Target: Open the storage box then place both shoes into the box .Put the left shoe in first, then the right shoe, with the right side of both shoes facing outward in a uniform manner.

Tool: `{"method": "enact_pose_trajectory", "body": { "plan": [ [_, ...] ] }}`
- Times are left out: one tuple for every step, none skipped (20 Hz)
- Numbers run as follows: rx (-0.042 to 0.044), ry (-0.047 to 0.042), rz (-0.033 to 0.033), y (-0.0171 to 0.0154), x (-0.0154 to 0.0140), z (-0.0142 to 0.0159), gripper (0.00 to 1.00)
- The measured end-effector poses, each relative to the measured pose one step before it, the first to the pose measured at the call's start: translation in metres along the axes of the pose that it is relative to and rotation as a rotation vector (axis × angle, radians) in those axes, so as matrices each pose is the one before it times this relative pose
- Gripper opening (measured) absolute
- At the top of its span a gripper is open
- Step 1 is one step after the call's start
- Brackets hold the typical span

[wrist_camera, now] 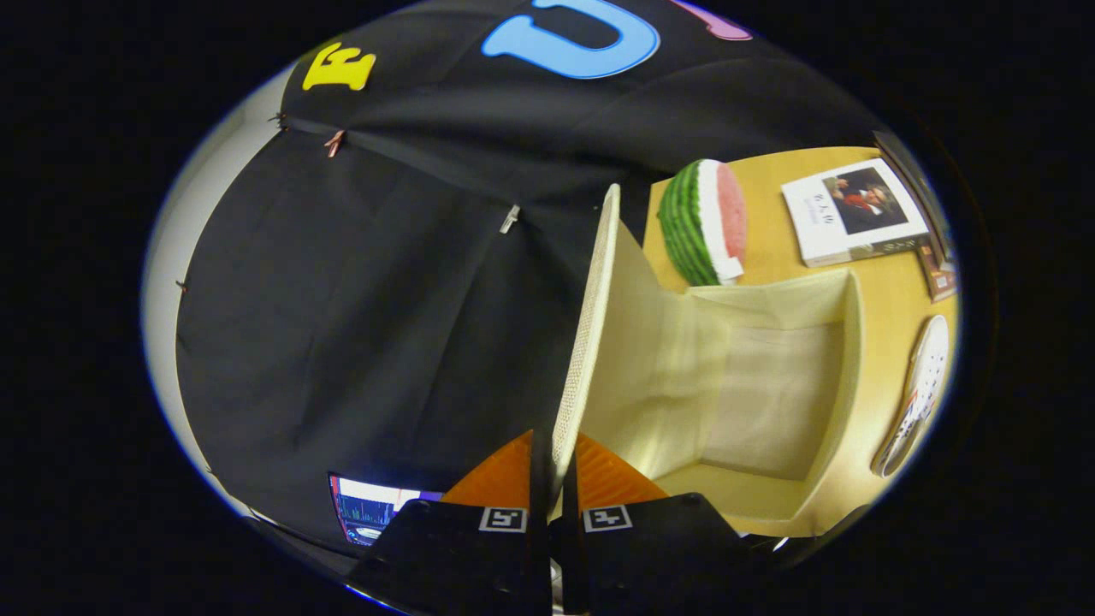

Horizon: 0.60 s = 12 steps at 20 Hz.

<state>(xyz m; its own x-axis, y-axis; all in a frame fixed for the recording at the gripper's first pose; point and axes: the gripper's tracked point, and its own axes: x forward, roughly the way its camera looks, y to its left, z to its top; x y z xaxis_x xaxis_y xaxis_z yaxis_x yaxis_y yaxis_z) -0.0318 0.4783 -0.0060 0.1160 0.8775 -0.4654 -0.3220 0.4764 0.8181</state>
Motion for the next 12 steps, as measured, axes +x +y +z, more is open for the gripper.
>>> {"method": "enact_pose_trajectory", "body": {
  "plan": [
    [-0.01479,0.01167,0.01331,0.01080,0.01483,-0.00023,0.09],
    [-0.00777,0.01025,0.00817,0.00925,0.01624,-0.00073,0.09],
    [0.00510,0.00893,0.00760,0.00758,0.01623,-0.00252,0.09],
    [0.01258,0.01189,0.00475,0.00546,0.01562,-0.00361,0.09],
    [0.00804,0.01386,-0.00423,0.00115,0.01641,-0.00410,0.09],
    [0.00510,0.01630,-0.00575,-0.00308,0.01145,-0.00399,0.09],
    [-0.00091,0.02340,-0.00417,-0.00236,0.01085,-0.00654,0.10],
    [-0.00711,0.01714,-0.00280,-0.00018,0.00645,-0.00612,0.09],
    [-0.01606,0.00200,-0.00470,0.00024,0.00586,-0.00277,0.09],
    [-0.01579,-0.00386,-0.00016,0.00057,0.00558,-0.00131,0.09],
    [-0.00538,-0.00420,-0.00008,0.00038,0.00170,0.00132,0.09],
    [0.00816,-0.00899,0.00327,0.00170,-0.00238,0.00469,0.09]
  ]
}}
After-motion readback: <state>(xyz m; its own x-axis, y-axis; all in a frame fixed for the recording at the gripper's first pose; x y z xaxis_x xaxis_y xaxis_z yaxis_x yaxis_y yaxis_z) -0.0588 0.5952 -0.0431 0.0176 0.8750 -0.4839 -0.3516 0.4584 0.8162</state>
